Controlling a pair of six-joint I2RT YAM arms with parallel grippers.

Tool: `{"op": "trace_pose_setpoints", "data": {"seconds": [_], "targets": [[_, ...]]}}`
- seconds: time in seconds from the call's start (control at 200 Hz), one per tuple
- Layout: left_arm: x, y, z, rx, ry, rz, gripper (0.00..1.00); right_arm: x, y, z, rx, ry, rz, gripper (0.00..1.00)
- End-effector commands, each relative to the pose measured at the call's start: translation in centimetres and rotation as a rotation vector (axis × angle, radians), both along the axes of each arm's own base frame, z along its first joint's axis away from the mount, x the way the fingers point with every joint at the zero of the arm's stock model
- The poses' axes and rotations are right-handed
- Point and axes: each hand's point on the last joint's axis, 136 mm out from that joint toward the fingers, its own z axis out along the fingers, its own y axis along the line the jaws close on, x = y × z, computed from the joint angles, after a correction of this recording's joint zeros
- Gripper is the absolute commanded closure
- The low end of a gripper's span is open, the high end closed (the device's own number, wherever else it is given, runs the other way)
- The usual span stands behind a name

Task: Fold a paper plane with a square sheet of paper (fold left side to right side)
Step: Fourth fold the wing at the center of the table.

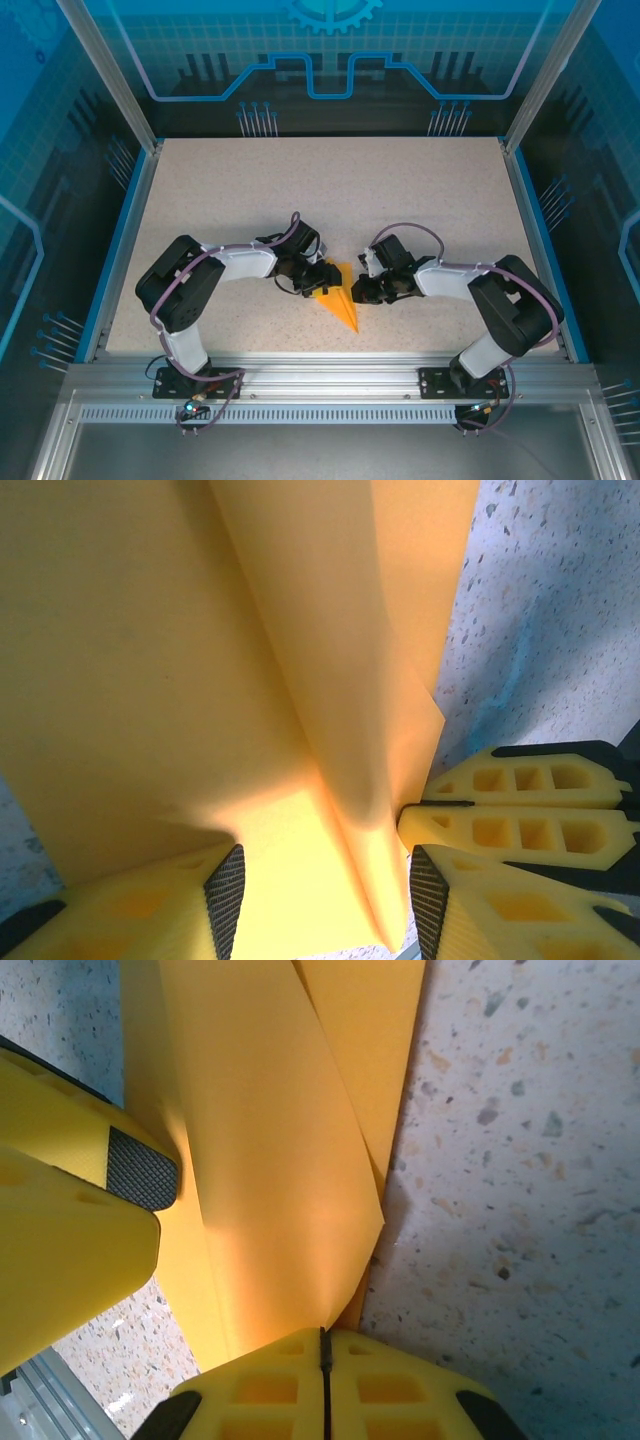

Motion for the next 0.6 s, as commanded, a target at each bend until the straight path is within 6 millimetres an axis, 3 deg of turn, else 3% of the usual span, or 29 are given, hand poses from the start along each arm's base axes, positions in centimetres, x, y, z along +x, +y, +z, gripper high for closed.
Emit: {"op": "trace_pose_setpoints", "data": {"seconds": [0.0,0.595], "targets": [[-0.85,1.01,-0.76,0.065,0.024,0.000,0.48,-0.30,0.04,0.66,-0.014,-0.014,0.019,0.93],[-0.86,1.04,-0.71,0.062,0.026,0.002,0.48,-0.07,0.31,-0.05,-0.013,-0.006,0.016,0.92]]}}
